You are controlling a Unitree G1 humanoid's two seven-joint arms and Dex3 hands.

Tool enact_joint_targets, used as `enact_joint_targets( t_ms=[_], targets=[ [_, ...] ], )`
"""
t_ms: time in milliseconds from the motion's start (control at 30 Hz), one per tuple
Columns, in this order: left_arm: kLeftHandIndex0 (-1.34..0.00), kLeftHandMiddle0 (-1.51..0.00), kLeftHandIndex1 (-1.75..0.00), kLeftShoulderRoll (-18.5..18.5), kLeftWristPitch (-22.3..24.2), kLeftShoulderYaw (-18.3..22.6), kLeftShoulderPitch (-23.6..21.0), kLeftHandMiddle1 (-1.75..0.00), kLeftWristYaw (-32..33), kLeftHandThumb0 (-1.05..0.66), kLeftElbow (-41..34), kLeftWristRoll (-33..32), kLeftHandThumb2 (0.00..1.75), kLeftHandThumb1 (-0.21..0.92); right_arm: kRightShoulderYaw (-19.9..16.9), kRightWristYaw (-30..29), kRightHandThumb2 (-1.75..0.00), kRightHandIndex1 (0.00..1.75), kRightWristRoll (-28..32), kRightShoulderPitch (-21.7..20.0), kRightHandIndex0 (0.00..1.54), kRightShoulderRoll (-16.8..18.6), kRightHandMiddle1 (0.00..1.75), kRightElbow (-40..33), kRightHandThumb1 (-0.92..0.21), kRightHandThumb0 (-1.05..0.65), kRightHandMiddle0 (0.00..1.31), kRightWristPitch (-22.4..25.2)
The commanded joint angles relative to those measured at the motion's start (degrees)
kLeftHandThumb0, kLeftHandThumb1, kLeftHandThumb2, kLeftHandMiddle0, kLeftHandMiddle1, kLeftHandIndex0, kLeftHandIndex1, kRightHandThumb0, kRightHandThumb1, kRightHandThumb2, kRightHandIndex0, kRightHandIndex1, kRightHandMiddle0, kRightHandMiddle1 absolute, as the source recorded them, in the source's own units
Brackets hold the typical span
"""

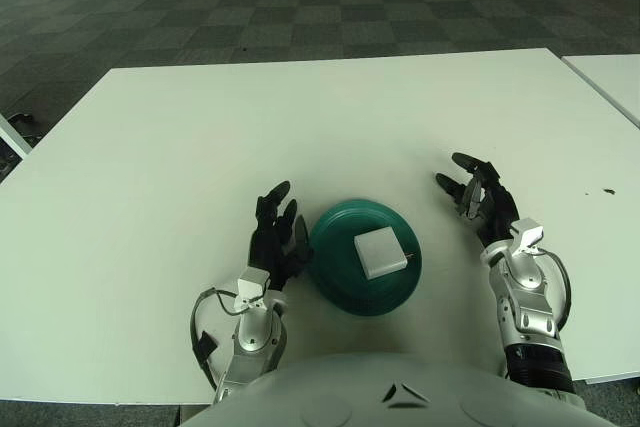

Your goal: Put the charger into the plate.

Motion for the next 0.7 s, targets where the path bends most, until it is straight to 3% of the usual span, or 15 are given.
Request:
enact_joint_targets(
  t_ms=[0,133,267,667],
  targets=[
    [0.0,-0.29,-0.7,-0.07,1.87,0.44,1.61,0.0,-0.55,-0.81,0.25,-0.36,0.98,0.92,1.7,-0.38,-0.81,0.14,0.05,3.4,0.71,2.07,0.86,-0.46,-0.92,-0.87,0.18,-0.5],
    [0.0,-0.3,-0.7,-0.07,1.92,0.46,2.06,0.0,-1.01,-0.8,-0.36,-0.46,0.97,0.92,4.9,-1.37,-0.8,0.13,-2.16,6.68,0.7,4.26,0.86,-0.32,-0.92,-0.87,0.18,-2.69],
    [0.0,-0.31,-0.7,-0.3,2.03,0.54,2.34,-0.01,-1.36,-0.79,-0.65,-0.71,0.96,0.92,7.21,-1.37,-0.81,0.13,-2.96,9.13,0.69,4.45,0.86,-2.08,-0.92,-0.87,0.17,-1.73],
    [0.0,-0.27,-0.62,-0.36,3.56,0.05,3.41,0.0,-1.2,-0.81,-2.35,0.62,0.96,0.92,10.42,-6.25,-0.84,0.07,-3.71,11.24,0.58,8.49,0.83,-2.88,-0.92,-0.87,0.09,-0.53]
  ],
)
